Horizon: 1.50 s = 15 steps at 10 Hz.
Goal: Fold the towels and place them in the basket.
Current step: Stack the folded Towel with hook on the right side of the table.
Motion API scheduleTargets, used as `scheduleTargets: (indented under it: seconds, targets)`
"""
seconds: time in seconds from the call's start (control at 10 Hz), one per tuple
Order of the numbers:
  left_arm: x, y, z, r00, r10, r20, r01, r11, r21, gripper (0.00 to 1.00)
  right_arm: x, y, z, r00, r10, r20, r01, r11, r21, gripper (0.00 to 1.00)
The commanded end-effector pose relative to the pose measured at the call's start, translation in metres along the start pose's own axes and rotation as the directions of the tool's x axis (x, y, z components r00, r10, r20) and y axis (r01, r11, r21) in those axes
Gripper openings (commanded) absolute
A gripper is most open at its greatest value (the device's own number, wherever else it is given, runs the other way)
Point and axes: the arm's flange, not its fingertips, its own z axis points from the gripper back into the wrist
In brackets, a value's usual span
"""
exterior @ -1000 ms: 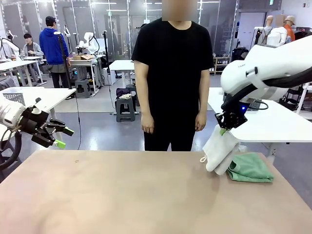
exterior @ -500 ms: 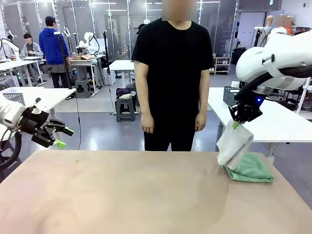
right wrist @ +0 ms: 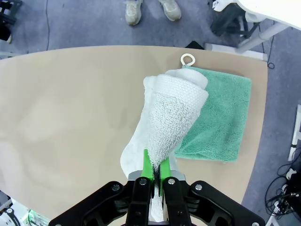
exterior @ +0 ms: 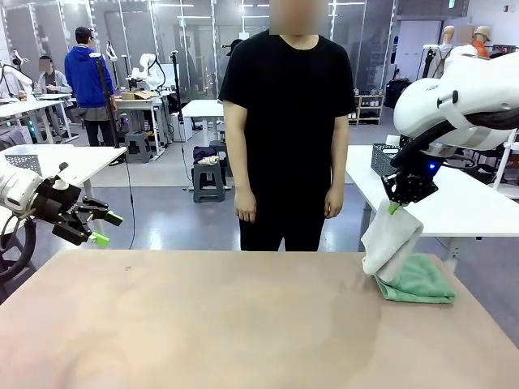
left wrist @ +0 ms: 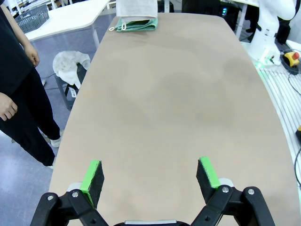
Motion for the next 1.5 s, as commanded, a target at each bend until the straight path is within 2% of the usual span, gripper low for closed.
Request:
scheduleTargets:
  seconds: [0.0, 0.1, 0.5, 1.0, 1.4]
  targets:
    - [0.001, 0.000, 0.000, 1.000, -0.002, 0.000, 0.002, 1.000, 0.002, 1.00, 0.000, 0.001, 0.000, 1.000, 0.001, 0.001, -0.001, 1.000, 0.002, 0.06]
    - [0.001, 0.000, 0.000, 1.000, -0.002, 0.000, 0.002, 1.000, 0.002, 1.00, 0.000, 0.000, 0.000, 1.000, 0.000, 0.000, 0.000, 1.000, 0.000, 0.07]
    - [0.001, 0.000, 0.000, 1.000, -0.002, 0.000, 0.002, 1.000, 0.002, 1.00, 0.014, -0.028, -0.019, 0.997, 0.048, -0.061, -0.039, 0.990, 0.136, 0.07]
    - [0.001, 0.000, 0.000, 1.000, -0.002, 0.000, 0.002, 1.000, 0.002, 1.00, 0.020, -0.072, -0.025, 0.998, 0.038, -0.043, -0.029, 0.983, 0.181, 0.07]
    - [0.001, 0.000, 0.000, 1.000, -0.002, 0.000, 0.002, 1.000, 0.002, 1.00, 0.024, -0.111, -0.053, 0.997, 0.026, -0.067, -0.010, 0.970, 0.243, 0.07]
